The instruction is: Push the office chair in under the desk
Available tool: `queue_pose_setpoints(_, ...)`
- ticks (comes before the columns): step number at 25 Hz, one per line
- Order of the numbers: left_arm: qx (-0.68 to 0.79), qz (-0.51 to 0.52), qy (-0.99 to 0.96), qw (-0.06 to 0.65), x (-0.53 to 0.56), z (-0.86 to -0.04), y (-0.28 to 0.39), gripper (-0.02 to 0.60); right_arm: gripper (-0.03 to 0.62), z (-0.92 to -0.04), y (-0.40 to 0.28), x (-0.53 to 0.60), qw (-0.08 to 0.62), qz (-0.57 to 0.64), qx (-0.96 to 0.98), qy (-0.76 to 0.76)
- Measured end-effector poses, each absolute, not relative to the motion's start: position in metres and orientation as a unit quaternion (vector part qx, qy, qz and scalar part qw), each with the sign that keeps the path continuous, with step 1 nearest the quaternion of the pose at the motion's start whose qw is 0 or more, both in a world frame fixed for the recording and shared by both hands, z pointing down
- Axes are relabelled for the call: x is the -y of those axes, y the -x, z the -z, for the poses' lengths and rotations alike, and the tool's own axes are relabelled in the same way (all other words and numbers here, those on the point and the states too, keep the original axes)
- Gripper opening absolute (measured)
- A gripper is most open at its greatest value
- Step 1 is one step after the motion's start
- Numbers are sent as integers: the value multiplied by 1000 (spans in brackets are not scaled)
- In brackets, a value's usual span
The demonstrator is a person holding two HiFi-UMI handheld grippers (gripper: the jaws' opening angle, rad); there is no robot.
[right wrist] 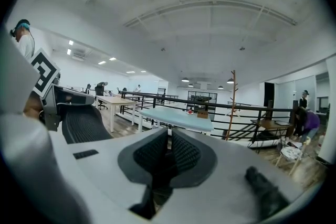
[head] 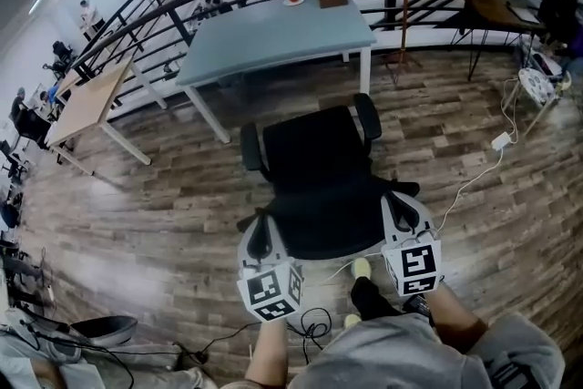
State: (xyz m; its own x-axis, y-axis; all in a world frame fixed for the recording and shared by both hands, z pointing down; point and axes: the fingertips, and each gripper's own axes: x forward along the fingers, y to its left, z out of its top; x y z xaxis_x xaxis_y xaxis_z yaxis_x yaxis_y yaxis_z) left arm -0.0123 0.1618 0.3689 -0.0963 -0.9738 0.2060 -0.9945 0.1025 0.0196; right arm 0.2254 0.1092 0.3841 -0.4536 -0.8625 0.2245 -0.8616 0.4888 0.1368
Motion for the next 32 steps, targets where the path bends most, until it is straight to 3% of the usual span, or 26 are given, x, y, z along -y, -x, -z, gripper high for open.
queue_pose_setpoints(32, 753, -68, -649, 76, 30, -369, 43, 32, 37, -383, -192, 85, 118, -9, 869, -480)
